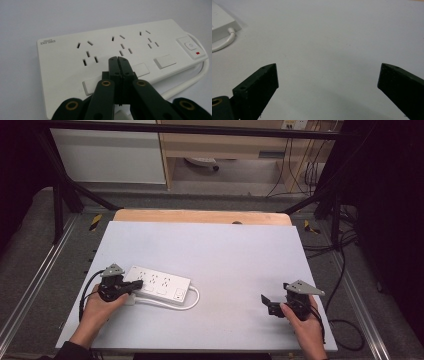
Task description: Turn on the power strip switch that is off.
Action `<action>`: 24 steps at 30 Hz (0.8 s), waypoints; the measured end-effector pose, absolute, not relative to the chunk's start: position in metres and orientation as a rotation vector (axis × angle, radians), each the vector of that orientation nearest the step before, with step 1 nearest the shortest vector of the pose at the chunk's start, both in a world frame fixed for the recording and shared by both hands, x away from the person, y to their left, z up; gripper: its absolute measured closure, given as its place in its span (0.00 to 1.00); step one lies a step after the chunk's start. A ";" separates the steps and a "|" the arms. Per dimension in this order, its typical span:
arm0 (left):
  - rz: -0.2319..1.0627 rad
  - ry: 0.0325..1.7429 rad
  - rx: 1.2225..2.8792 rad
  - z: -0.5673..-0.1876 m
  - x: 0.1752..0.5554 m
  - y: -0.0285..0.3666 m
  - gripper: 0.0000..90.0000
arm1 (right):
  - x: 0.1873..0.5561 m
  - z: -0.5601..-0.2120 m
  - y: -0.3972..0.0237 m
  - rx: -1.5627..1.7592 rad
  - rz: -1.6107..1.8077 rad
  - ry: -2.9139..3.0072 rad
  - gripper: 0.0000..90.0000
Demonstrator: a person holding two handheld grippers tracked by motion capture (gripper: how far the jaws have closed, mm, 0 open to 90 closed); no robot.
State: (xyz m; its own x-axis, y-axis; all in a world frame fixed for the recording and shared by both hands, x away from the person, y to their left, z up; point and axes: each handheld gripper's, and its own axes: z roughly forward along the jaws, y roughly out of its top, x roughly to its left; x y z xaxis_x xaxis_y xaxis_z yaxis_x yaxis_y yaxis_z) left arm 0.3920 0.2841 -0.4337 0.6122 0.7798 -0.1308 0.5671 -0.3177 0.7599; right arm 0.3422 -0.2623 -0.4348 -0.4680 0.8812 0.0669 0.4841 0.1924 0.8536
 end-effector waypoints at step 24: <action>0.373 1.008 1.973 -0.429 0.390 0.280 1.00 | 0.344 -0.437 -0.260 1.265 1.188 2.047 0.04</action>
